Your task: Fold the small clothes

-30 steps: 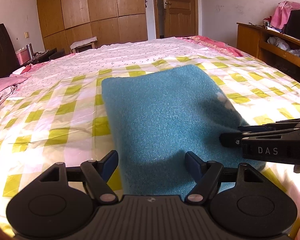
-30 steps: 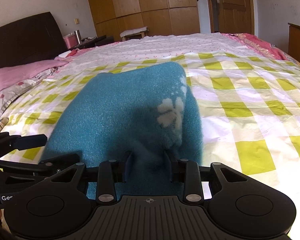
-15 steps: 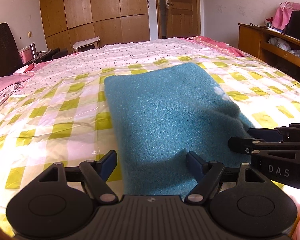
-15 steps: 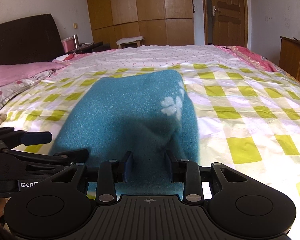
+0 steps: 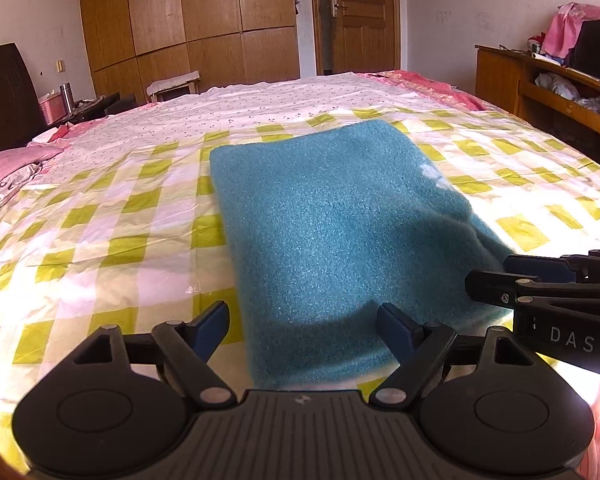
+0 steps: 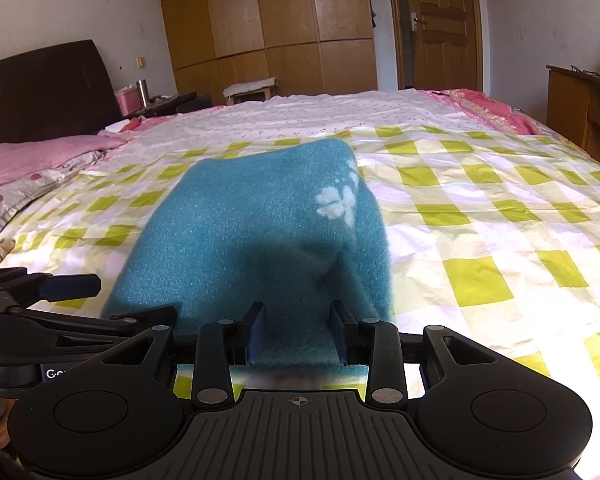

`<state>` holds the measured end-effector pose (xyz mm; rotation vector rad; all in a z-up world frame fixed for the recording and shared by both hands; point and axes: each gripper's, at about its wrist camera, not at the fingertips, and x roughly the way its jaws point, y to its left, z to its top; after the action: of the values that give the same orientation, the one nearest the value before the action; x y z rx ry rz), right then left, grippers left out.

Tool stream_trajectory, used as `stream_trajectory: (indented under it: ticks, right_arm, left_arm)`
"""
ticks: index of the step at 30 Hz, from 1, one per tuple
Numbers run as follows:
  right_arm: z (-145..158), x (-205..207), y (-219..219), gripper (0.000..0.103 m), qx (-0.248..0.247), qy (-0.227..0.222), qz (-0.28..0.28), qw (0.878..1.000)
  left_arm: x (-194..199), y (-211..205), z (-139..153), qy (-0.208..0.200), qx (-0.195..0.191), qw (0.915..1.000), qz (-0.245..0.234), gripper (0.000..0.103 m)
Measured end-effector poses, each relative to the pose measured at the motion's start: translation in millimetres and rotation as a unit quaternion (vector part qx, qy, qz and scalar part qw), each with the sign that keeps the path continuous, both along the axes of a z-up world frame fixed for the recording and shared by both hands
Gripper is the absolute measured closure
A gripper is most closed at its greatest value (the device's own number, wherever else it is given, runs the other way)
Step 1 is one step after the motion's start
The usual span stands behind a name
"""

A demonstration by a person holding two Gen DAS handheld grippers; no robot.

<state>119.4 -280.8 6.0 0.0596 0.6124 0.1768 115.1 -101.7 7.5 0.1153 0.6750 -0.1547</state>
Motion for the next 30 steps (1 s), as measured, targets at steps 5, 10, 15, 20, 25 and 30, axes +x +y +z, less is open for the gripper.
stream_trajectory:
  ticks: [5,10,15,20,25,30]
  right_arm:
    - [-1,-4,0,0.069,-0.003,0.002,-0.002,1.000]
    - [-3,-4,1,0.069,-0.010,0.009,-0.007,1.000]
    - [-4,-8,-1,0.069,-0.004,0.012,-0.013,1.000]
    - [-6,-13,-2,0.068,0.001,0.021,-0.016,1.000]
    - [-6,-16,0,0.067,0.000,0.025,-0.015,1.000]
    - [-8,-17,1,0.067,-0.003,0.029,-0.014,0.999]
  left_arm:
    - [-3,-2,-2,0.005,-0.001,1.0000,-0.004,0.015]
    - [-7,-4,-4,0.008,0.000,0.9999,-0.008,0.015]
    - [-10,-6,-4,0.013,0.003,0.9999,-0.006,0.013]
    - [-11,-4,-7,0.018,0.001,0.9998,-0.002,0.013]
    - [-13,-2,-9,0.021,-0.002,0.9998,0.001,0.013]
    - [-15,0,-11,0.029,-0.008,0.9995,0.006,0.012]
